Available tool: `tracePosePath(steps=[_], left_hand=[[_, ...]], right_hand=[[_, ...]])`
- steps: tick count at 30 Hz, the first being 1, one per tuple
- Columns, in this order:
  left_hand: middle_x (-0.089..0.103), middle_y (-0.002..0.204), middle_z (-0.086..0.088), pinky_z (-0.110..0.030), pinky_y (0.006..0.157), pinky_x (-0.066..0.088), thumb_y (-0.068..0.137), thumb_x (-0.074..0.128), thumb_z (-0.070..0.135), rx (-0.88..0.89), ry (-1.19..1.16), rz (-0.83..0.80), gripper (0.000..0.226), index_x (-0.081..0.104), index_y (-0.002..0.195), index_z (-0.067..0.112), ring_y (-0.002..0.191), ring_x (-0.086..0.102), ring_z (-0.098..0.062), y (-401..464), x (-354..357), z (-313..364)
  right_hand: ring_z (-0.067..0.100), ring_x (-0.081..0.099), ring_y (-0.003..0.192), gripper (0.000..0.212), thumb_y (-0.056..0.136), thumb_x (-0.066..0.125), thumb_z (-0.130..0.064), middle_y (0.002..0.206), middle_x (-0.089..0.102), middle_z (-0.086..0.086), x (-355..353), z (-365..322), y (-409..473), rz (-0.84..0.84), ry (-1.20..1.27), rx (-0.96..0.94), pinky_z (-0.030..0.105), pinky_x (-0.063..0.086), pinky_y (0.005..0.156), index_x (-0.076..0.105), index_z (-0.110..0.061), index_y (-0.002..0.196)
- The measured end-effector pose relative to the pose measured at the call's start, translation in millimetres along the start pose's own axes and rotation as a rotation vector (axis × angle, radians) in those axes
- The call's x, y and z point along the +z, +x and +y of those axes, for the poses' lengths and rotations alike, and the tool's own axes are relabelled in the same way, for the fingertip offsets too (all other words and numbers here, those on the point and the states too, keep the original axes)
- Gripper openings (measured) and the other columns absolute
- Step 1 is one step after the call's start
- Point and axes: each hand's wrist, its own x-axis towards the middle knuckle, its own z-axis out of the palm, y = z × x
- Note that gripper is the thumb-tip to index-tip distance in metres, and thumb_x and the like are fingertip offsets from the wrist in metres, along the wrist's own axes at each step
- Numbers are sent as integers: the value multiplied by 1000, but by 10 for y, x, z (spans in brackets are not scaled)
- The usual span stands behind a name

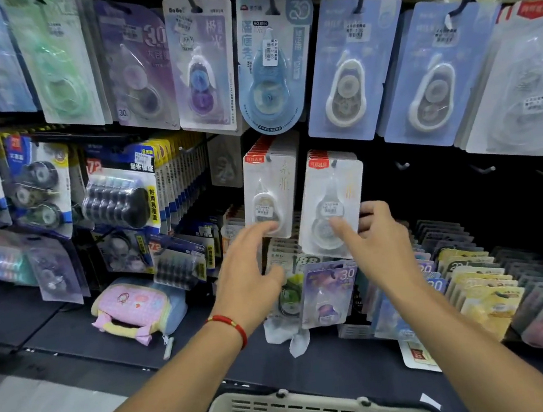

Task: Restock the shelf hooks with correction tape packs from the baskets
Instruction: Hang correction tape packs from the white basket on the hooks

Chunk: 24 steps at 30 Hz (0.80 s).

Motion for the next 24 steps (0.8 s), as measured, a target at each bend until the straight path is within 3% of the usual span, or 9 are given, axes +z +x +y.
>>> tracePosePath(steps=[1,3,6,8,11,18,24], left_hand=[[53,145,11,-29,120,35,86,64,-4,21,30,11,63,58,142,24,139,45,-7,61,2,15],[42,156,7,-35,125,28,86,64,-4,44,91,1,67,53,147,22,148,34,-12,186,33,29],[14,171,7,-38,127,24,89,69,5,22,169,-107,80,37,159,25,157,14,-15,313,140,-38],[-3,172,11,-41,127,24,91,72,16,43,231,-167,87,26,163,27,159,6,-14,336,212,-109],[1,171,5,-43,123,32,90,75,27,115,310,-119,87,26,162,27,157,11,-18,364,252,-182],[8,167,0,-40,118,36,91,74,33,172,423,-64,83,28,159,21,149,23,-25,411,240,-255],[3,170,5,-39,120,35,90,74,22,218,402,-109,84,28,160,24,154,17,-22,408,167,-351]], right_hand=[[18,60,109,51,95,70,-50,121,62,-3,10,19,-30,57,-187,-78,31,50,81,51,-19,132],[27,51,119,56,96,71,-35,134,52,9,35,50,-88,140,-417,-362,38,51,91,49,-12,141],[31,44,140,54,94,72,-27,152,46,9,115,90,-56,9,-542,-642,47,45,113,54,-13,144],[33,29,154,58,98,67,-30,165,33,7,202,121,28,-57,-661,-623,51,35,122,49,-12,149],[29,10,161,64,103,55,-34,174,9,0,324,138,172,-127,-778,-507,52,28,124,33,-14,159],[30,13,159,73,97,57,-29,174,9,4,557,172,733,-197,-875,-377,54,34,119,25,-17,162],[29,7,161,78,98,57,-24,175,-15,-4,626,281,1087,-329,-849,-230,54,32,122,18,-24,166]])
